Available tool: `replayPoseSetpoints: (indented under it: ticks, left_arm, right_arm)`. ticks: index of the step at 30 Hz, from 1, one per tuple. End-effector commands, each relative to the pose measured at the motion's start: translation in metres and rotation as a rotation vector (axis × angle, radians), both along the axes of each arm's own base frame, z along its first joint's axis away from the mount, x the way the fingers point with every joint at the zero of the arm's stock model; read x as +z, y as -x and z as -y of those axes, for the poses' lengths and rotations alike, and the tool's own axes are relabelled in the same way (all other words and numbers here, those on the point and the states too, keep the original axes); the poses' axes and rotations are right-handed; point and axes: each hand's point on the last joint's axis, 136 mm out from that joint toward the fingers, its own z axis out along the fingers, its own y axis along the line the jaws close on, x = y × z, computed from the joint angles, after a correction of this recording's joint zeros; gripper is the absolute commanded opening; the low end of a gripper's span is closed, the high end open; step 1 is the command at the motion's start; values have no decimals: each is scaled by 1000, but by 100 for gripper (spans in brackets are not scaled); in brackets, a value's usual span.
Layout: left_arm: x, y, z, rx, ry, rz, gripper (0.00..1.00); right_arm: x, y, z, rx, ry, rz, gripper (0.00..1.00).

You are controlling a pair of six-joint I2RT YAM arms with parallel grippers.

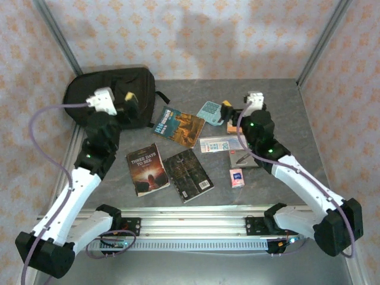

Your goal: Pack books, pencil case, and school supplies into a backpack

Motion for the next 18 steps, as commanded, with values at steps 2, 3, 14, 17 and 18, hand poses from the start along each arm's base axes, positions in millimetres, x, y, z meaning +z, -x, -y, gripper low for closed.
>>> replayPoseSetpoints:
  ticks: [2, 3, 14, 17, 18]
  left_arm:
    - [-51, 10, -43, 295, 159, -343, 100]
    - [-63, -2, -44, 283, 231, -386, 100]
    - [-180, -56, -96, 473, 891, -458, 100]
    - [-209, -59, -114, 547, 967, -460, 97]
    - [-217, -62, -119, 564, 992, -454, 97]
  right_arm:
    - [-4, 13, 26, -171, -42, -247, 100]
    - [-3, 12, 25, -170, -70, -268, 100]
    - [-22, 31, 31, -180, -470, -412, 100]
    - [-28, 37, 23, -126, -519, -424, 98]
    - [-31, 38, 21, -118, -533, -438, 98]
